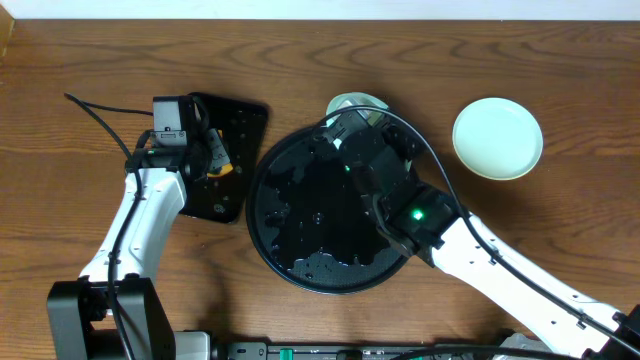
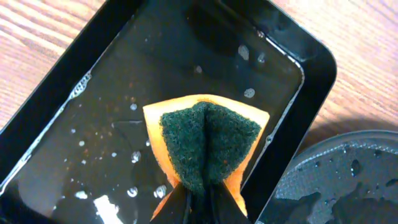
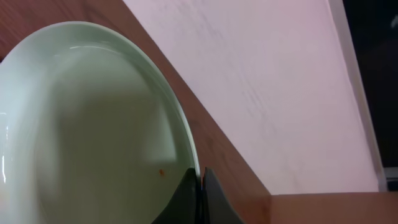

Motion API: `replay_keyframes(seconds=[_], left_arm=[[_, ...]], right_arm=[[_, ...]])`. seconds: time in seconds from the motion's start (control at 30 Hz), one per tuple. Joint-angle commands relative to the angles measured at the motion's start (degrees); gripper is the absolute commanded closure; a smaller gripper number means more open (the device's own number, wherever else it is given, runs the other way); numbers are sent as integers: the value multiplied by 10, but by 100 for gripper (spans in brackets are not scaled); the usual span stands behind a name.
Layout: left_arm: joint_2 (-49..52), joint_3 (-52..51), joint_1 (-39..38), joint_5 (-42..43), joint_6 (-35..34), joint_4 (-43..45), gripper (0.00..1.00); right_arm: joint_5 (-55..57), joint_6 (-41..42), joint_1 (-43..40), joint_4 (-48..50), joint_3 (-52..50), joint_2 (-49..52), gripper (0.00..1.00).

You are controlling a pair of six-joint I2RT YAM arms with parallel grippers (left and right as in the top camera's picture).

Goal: Clean dirty plates on tray and stack at the side
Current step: 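Lift the light-blue plate with the right gripper and carry it right, then lower the plate onto the stacked plates at right and release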

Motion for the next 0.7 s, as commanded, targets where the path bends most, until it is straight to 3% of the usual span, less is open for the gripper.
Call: replay_keyframes(seconds=[0.0, 0.13, 0.43, 0.6, 0.67], left_arm=[[13, 4, 3, -7, 8, 15, 92], [43, 4, 3, -6, 31, 45, 92], [94, 4, 3, -5, 185, 94, 93], [127, 4, 3, 2, 246, 100, 93], [144, 4, 3, 46, 262, 100, 93]], right_arm=[[25, 22, 3, 4, 5, -10, 99], [29, 114, -13, 3, 5, -10, 99], [30, 306, -64, -8, 5, -10, 99], [-9, 423, -117, -62, 5, -10, 99], [-26, 468, -145, -93, 5, -10, 99]])
